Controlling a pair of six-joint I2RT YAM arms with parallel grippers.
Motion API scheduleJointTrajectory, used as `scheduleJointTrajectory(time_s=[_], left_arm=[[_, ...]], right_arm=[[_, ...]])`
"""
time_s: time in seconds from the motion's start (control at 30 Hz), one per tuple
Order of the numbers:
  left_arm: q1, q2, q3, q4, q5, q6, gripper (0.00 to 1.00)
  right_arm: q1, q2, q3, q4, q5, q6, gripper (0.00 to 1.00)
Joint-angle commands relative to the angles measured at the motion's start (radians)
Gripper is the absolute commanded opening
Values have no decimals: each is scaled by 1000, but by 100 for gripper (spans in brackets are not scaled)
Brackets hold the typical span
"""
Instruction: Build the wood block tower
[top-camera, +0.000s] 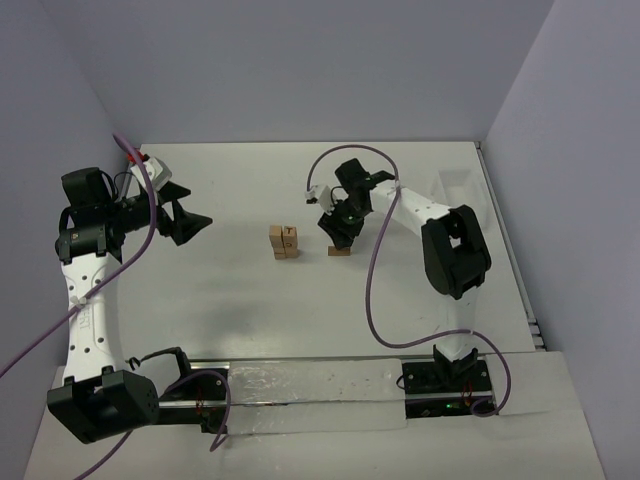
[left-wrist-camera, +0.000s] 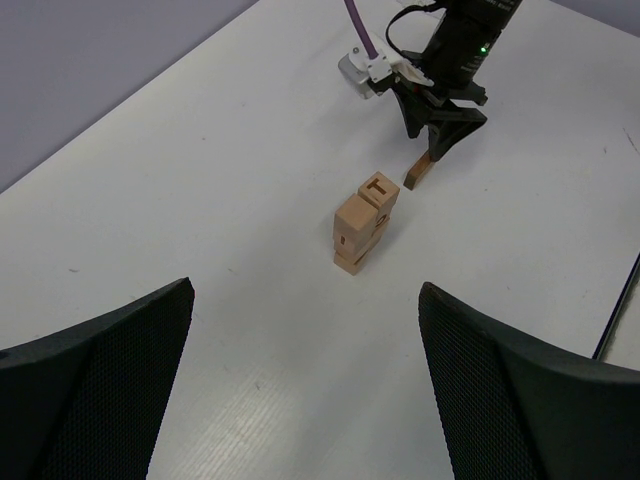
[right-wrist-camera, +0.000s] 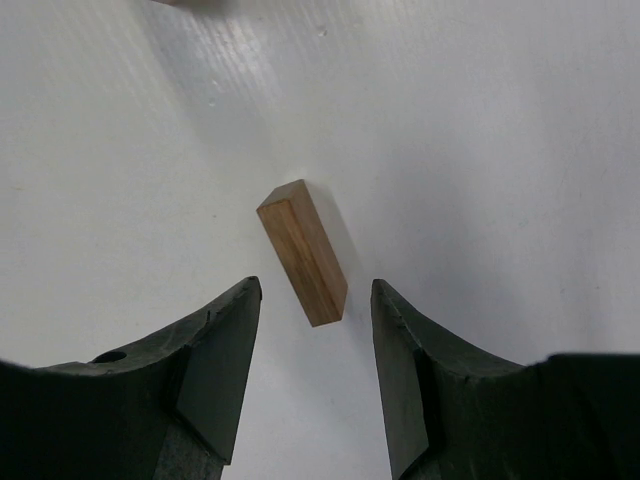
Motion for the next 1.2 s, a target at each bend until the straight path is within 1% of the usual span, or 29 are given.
scheduleJointTrajectory(time_s=[0.0, 0.17, 0.37, 0.6, 0.87, 0.97, 1.03, 1.1, 1.17], left_arm=[[10, 1, 14, 33, 44, -6, 99], [9, 3, 15, 28, 44, 4, 99], [10, 8, 21, 28, 53, 8, 99], [10, 11, 26, 13, 54, 24, 99], [9, 9, 18, 11, 51, 31, 99], [9, 11, 14, 23, 47, 18, 99], [10, 14, 14, 28, 45, 8, 99], [10, 15, 21, 16, 60, 10, 99], [10, 11, 20, 36, 46, -38, 99]], right_arm=[[-4, -95, 27, -47, -64, -34, 57], [-3, -98, 22, -90, -76, -95, 58], [-3, -67, 1, -97, -6, -162, 58], [-5, -5, 27, -70, 34, -177, 61], [0, 19, 3, -67, 31, -191, 60], [0, 23, -15, -57, 35, -195, 56], [1, 26, -28, -47, 41, -198, 48], [1, 30, -38, -32, 48, -199, 36], [0, 33, -46, -25, 50, -198, 30]])
